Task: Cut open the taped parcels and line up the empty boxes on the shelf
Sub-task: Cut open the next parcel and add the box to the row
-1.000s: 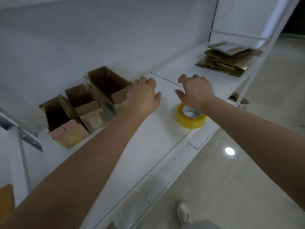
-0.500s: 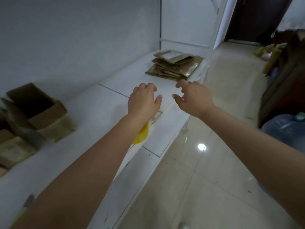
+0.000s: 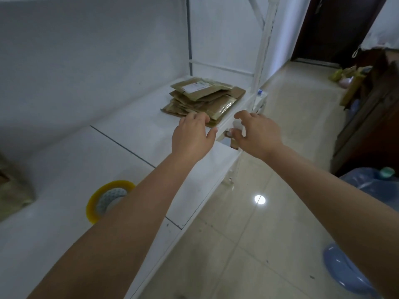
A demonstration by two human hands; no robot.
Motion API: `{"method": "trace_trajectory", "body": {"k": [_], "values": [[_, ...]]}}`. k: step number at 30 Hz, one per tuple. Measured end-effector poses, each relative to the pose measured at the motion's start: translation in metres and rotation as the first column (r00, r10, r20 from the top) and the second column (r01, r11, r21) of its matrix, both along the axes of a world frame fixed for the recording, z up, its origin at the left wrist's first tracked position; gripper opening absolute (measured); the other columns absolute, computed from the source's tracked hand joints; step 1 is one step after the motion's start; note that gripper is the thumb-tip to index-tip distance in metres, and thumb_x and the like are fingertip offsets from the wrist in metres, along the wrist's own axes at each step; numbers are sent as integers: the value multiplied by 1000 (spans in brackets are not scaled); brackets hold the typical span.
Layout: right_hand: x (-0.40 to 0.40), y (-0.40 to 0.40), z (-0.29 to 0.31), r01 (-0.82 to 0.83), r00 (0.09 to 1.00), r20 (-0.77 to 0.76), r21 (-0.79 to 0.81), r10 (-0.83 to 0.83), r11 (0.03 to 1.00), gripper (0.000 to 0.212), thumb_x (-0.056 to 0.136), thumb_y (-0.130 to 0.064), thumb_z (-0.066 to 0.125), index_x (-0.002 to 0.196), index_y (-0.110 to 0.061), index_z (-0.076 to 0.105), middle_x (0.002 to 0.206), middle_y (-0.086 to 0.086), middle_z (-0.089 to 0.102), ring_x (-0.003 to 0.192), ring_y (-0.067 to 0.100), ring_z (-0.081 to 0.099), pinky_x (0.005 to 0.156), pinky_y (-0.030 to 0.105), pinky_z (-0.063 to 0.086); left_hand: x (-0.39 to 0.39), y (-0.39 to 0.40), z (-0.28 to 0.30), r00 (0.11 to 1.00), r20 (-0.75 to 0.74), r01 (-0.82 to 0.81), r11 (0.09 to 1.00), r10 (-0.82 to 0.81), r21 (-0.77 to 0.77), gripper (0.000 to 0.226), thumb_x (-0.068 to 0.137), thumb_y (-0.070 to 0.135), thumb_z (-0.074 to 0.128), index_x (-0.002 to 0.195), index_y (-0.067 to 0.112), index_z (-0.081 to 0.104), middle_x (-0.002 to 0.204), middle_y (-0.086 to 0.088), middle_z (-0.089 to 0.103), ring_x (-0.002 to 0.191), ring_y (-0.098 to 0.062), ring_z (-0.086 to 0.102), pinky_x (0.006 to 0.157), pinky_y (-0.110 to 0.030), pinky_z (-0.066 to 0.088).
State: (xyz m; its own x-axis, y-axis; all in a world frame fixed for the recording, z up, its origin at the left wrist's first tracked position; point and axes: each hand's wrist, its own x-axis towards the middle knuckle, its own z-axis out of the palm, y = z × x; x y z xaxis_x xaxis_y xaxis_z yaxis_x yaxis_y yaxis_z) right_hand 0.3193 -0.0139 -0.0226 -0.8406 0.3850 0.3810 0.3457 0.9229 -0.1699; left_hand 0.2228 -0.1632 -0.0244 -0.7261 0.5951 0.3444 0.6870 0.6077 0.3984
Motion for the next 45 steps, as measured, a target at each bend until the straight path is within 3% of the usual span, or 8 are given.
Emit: {"method": "trace_trajectory", "body": {"k": [9, 20, 28, 38, 42, 45], "values": [[-83, 58, -21, -60, 998, 8, -29, 61, 998, 42, 98, -41, 49, 132, -17, 53, 109, 9, 68, 104, 32, 60, 77, 37, 46, -83, 47, -20, 999, 29, -44, 999, 44, -12, 37, 96, 43, 54, 121, 17, 56, 122, -3, 57, 115, -21, 50, 87, -35, 46], [-178, 127, -30, -73, 997, 4, -24, 73, 997, 32, 97, -43, 48, 112, -17, 57, 99, 5, 68, 94, 30, 61, 67, 32, 39, -170, 109, -23, 996, 79, -40, 997, 45, -66, 38, 96, 45, 53, 123, 19, 55, 124, -3, 55, 113, -21, 51, 83, -34, 46], [-249, 171, -27, -152, 985, 75, -42, 155, 987, 37, 98, -43, 46, 127, -22, 57, 110, 3, 69, 102, 27, 62, 75, 35, 53, -212, 143, -26, 979, 67, -186, 976, 194, -115, 40, 98, 47, 48, 123, 17, 52, 125, -4, 55, 114, -21, 51, 85, -34, 46], [-332, 238, -24, -250, 958, 145, -2, 248, 968, 42, 98, -47, 46, 131, -24, 54, 114, 6, 67, 107, 27, 58, 82, 36, 47, -272, 175, -31, 910, 87, -388, 908, 405, -158, 38, 98, 47, 48, 127, 23, 54, 126, -1, 58, 118, -20, 49, 92, -40, 51], [-358, 253, -37, -269, 931, 253, -14, 264, 963, 48, 99, -51, 42, 135, -19, 49, 125, 10, 61, 118, 29, 51, 88, 39, 45, -281, 184, -56, 876, 85, -446, 864, 475, -235, 51, 96, 52, 46, 135, 18, 46, 135, -8, 46, 123, -26, 42, 95, -41, 49], [-371, 263, -57, -234, 910, 338, -54, 238, 971, 63, 94, -63, 38, 135, -16, 46, 135, 13, 55, 125, 33, 47, 96, 44, 45, -285, 185, -76, 835, 130, -489, 830, 534, -269, 71, 92, 61, 47, 143, 14, 35, 141, -11, 40, 128, -30, 40, 100, -43, 46]]}}
